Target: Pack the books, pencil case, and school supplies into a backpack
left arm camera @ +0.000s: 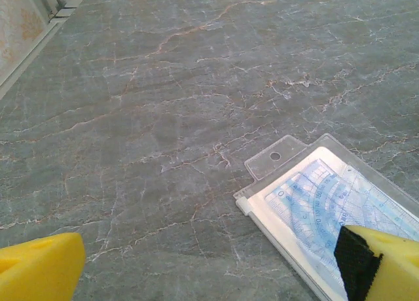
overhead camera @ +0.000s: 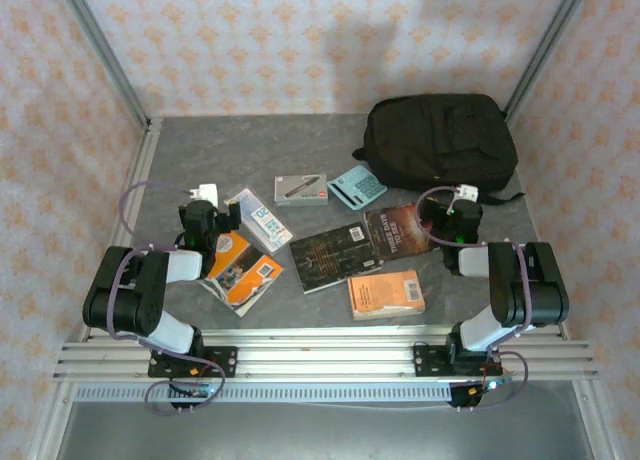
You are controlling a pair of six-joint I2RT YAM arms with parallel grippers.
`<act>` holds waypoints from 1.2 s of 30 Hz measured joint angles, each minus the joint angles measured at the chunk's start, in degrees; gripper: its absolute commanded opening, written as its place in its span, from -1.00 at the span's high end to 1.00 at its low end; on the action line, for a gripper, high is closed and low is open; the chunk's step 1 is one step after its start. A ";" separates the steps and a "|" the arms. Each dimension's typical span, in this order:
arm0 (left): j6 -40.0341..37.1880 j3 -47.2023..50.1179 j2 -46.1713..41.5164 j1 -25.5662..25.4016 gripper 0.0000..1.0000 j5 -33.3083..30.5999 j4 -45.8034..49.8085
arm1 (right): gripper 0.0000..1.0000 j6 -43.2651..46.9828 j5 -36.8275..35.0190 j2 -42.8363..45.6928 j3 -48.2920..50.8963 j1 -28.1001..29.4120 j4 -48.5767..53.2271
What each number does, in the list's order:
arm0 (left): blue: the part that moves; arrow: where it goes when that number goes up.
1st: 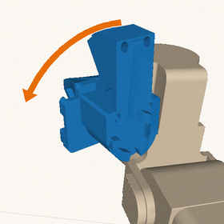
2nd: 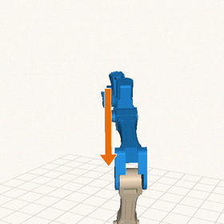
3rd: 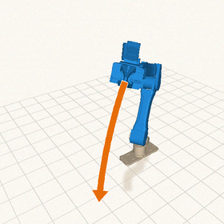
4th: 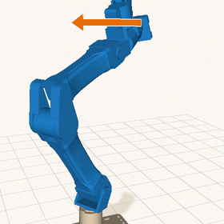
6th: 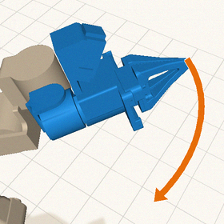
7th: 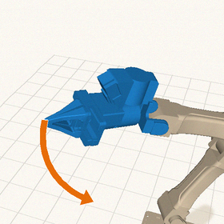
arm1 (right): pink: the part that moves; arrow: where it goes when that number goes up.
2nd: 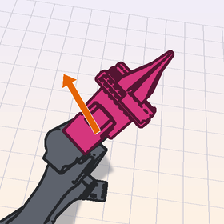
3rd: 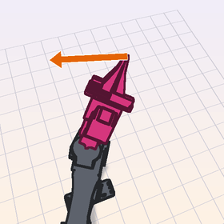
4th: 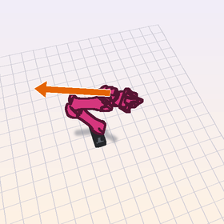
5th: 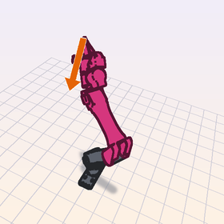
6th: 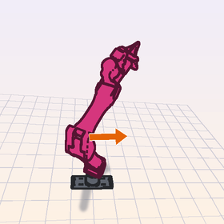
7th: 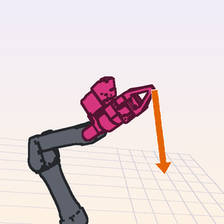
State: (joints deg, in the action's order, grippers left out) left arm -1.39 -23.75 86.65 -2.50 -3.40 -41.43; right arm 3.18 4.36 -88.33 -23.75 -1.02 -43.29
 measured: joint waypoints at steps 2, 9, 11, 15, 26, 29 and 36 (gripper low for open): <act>0.00 0.00 0.00 0.00 -1.00 -0.02 0.00 | -0.99 -0.02 0.00 0.00 0.00 0.00 0.00; 0.00 0.00 0.00 0.00 -1.00 -0.02 0.00 | -0.99 -0.02 0.00 0.00 0.00 0.00 0.00; 0.00 0.00 0.00 0.00 -1.00 -0.02 0.00 | -0.99 -0.02 0.00 0.00 0.00 0.00 0.00; 0.00 0.00 0.00 -0.02 -1.00 -0.02 0.00 | -0.99 -0.02 0.00 0.00 0.00 0.00 0.00; 0.00 0.00 0.00 -0.13 -1.00 -0.04 0.00 | -0.99 -0.02 0.00 0.00 0.00 0.11 0.00; -0.02 -0.42 -0.46 -0.61 -1.00 -1.40 1.44 | -0.99 0.02 0.17 0.33 0.00 0.24 0.22; -0.39 -6.64 -14.58 -6.91 -1.00 -8.57 14.64 | -0.99 0.02 -2.03 14.27 -5.66 3.17 15.02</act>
State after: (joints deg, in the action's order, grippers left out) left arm -1.78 -30.39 72.07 -9.41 -11.97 -26.79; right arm 3.20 2.33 -74.06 -29.41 2.15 -28.27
